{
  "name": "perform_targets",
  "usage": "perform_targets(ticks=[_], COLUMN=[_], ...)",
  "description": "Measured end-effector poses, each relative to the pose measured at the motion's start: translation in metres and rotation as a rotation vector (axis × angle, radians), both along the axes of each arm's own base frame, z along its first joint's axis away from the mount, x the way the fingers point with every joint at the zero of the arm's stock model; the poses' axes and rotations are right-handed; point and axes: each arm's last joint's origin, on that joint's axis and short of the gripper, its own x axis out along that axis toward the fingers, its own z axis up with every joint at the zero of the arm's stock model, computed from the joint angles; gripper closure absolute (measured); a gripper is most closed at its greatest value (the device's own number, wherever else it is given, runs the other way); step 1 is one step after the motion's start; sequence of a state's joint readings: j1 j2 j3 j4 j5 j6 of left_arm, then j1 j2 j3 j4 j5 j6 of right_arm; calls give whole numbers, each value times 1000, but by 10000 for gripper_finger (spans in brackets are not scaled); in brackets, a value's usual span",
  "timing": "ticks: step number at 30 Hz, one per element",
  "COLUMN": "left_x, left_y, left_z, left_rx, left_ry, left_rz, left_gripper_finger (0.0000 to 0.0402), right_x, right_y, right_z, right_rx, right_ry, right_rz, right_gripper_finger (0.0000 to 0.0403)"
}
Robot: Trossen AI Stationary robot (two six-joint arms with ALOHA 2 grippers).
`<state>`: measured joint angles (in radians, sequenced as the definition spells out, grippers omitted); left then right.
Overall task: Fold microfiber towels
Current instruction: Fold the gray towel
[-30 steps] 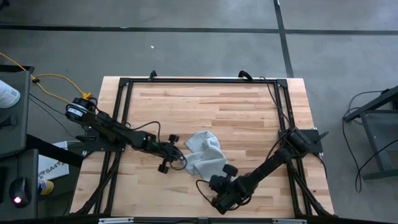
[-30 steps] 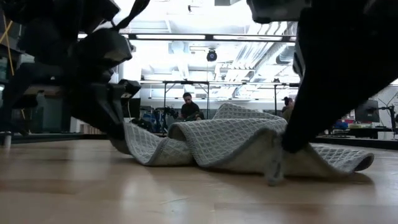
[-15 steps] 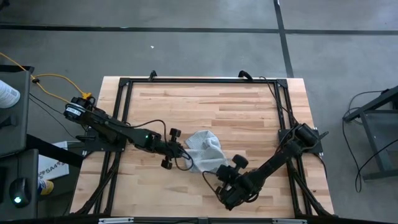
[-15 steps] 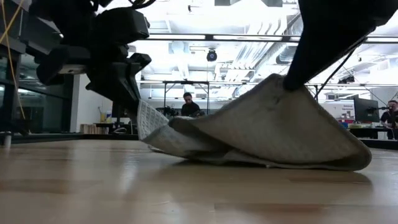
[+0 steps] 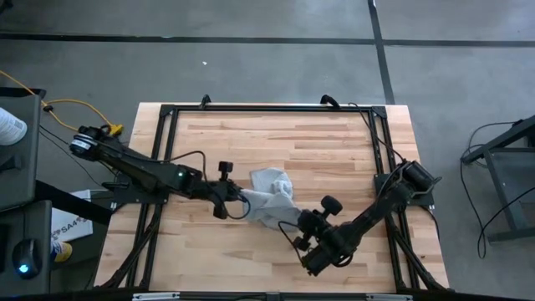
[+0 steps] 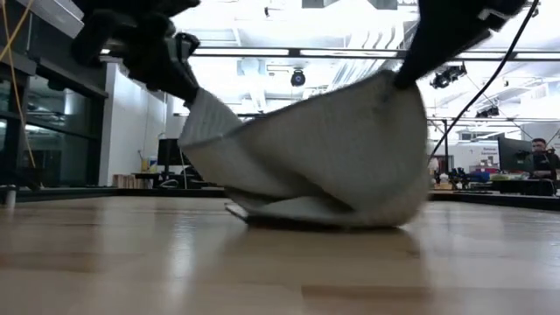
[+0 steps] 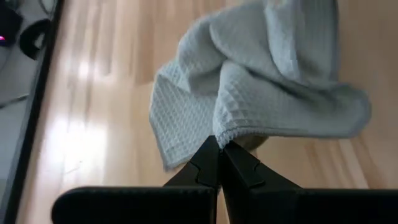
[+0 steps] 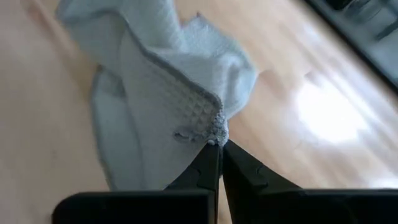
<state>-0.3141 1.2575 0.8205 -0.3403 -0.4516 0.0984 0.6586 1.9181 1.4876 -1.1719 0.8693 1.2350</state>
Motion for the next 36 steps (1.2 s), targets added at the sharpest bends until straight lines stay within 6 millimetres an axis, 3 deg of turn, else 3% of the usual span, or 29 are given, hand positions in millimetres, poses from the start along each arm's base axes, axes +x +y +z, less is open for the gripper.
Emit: perform_targets(ticks=[11,23,36], left_x=[-17,-21,-26], left_y=[9,13,17], left_z=[28,62,81], left_rx=[62,142,224], left_ry=[-49,-64,-65], left_rz=[82,190,271], left_gripper_finger=[401,401,401], right_x=[-6,-8,-12], right_y=[-21,-41,-72], right_z=[30,40,56], right_rx=[-131,-250,-354], right_ry=[-97,-103,-38], right_rz=[-25,-65,-121], right_gripper_finger=[399,399,399])
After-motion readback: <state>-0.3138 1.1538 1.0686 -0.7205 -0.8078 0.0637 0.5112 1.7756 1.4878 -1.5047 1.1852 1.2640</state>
